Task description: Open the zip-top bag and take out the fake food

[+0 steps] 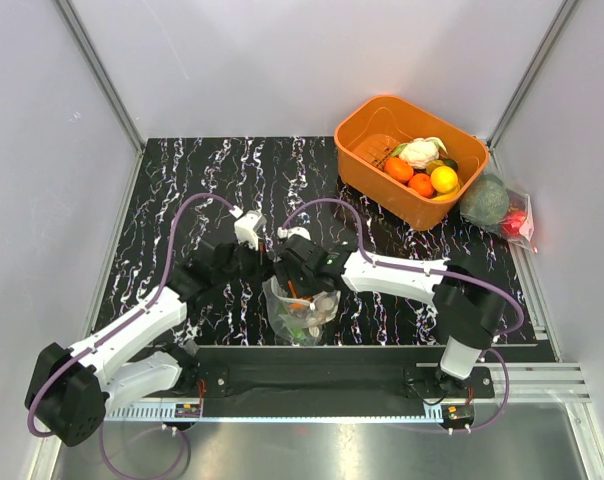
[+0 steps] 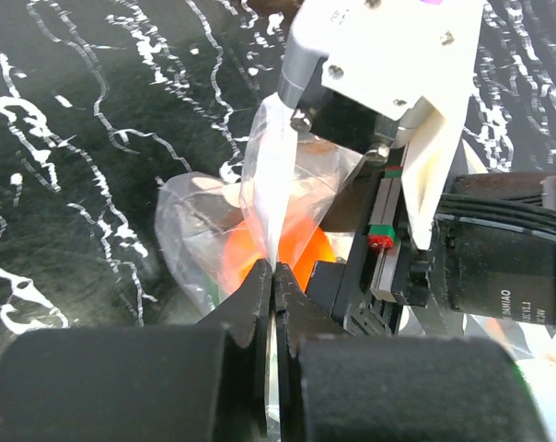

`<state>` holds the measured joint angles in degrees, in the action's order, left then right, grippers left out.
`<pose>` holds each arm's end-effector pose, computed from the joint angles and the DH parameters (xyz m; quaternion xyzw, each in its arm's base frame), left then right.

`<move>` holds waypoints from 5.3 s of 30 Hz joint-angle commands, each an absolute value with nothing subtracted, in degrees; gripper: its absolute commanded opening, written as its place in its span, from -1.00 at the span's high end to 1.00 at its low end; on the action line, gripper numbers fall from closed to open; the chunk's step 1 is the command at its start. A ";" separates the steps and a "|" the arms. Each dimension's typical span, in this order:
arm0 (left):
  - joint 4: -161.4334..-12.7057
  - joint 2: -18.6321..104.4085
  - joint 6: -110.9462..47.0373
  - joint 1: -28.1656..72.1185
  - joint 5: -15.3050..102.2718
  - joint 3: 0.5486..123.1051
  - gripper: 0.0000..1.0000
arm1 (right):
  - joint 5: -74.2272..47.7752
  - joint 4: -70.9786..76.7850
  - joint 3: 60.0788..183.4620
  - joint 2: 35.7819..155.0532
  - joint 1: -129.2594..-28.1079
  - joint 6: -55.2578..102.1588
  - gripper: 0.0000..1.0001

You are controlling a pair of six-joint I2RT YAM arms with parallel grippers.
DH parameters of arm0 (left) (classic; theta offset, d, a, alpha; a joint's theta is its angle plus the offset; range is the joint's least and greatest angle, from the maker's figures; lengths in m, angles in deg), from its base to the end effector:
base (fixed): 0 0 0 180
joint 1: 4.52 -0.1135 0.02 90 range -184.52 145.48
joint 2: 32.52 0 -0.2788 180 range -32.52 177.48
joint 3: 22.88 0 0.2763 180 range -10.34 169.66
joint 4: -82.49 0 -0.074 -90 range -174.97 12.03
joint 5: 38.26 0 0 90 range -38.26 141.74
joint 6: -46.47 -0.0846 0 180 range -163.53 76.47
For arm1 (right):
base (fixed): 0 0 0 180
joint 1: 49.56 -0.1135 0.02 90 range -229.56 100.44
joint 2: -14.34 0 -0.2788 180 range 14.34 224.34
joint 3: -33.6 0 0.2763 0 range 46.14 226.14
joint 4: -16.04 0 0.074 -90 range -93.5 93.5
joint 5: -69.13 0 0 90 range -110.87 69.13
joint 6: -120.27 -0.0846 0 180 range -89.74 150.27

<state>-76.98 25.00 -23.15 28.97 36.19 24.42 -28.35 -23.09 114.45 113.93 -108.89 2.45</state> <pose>0.2175 -0.1711 0.2202 0.1648 0.8480 -0.3267 0.3834 0.2197 0.3488 0.1659 -0.2430 0.9278 0.1449 0.2433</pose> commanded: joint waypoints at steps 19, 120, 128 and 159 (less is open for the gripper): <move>-80.40 24.44 -23.67 29.31 35.13 25.43 1.00 | -31.86 -18.73 114.69 111.46 -109.41 3.99 0.39; -75.65 23.12 -20.51 28.96 48.58 23.85 1.00 | -29.75 -3.27 116.18 120.68 -106.95 14.09 -0.55; -75.65 23.20 -20.77 29.05 48.76 23.67 1.00 | -27.19 -4.33 116.28 123.85 -106.95 13.04 -0.56; -74.77 21.71 -20.68 29.05 49.19 23.50 1.00 | -27.90 -8.01 116.80 123.51 -107.04 11.46 0.05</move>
